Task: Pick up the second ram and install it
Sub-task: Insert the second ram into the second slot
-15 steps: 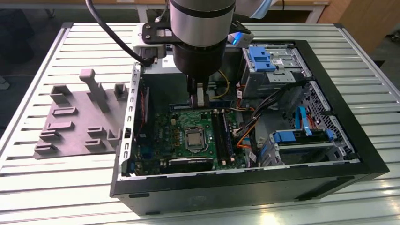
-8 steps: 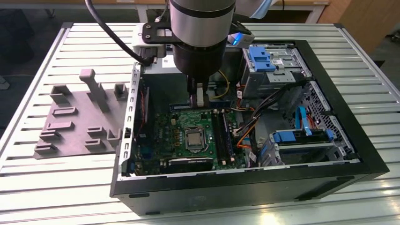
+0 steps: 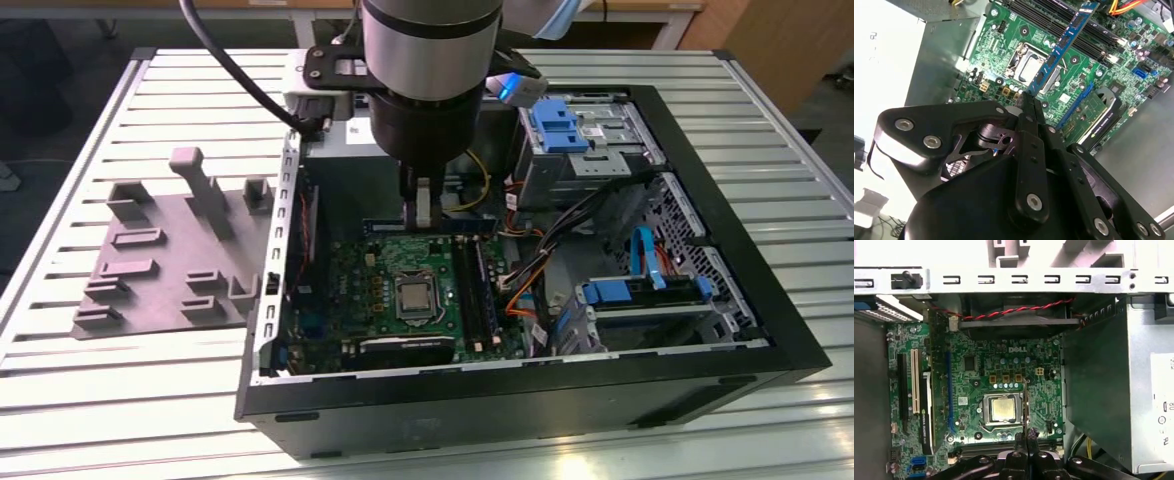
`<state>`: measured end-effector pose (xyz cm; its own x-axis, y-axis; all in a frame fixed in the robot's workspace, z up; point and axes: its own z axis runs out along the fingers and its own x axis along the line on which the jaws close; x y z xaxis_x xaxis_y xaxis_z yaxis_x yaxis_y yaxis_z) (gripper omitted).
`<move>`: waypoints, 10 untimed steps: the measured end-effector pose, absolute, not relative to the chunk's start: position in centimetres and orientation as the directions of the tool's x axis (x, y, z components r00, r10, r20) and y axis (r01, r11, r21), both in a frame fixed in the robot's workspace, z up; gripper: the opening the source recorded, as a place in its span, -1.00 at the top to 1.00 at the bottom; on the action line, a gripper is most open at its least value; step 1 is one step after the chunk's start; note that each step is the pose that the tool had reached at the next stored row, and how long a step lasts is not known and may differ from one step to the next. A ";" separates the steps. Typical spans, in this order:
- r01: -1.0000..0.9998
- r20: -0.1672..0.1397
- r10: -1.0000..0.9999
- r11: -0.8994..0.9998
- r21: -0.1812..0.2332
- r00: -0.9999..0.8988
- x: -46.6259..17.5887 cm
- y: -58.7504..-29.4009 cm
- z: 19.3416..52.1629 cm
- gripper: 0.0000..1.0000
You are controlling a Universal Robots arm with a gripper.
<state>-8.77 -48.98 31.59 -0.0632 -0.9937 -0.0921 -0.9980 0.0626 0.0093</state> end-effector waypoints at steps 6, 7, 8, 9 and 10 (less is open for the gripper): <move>-0.993 -0.092 -0.988 0.120 0.009 -0.120 -8.8 -49.0 31.6 0.76; -0.991 -0.092 -0.987 0.130 0.009 -0.130 -8.8 -49.0 31.6 0.76; -0.990 -0.092 -0.986 0.141 0.009 -0.142 -8.8 -49.0 31.6 0.76; -0.988 -0.092 -0.984 0.153 0.009 -0.153 -8.8 -49.0 31.6 0.76; -0.987 -0.092 -0.982 0.163 0.009 -0.163 -8.8 -49.0 31.6 0.76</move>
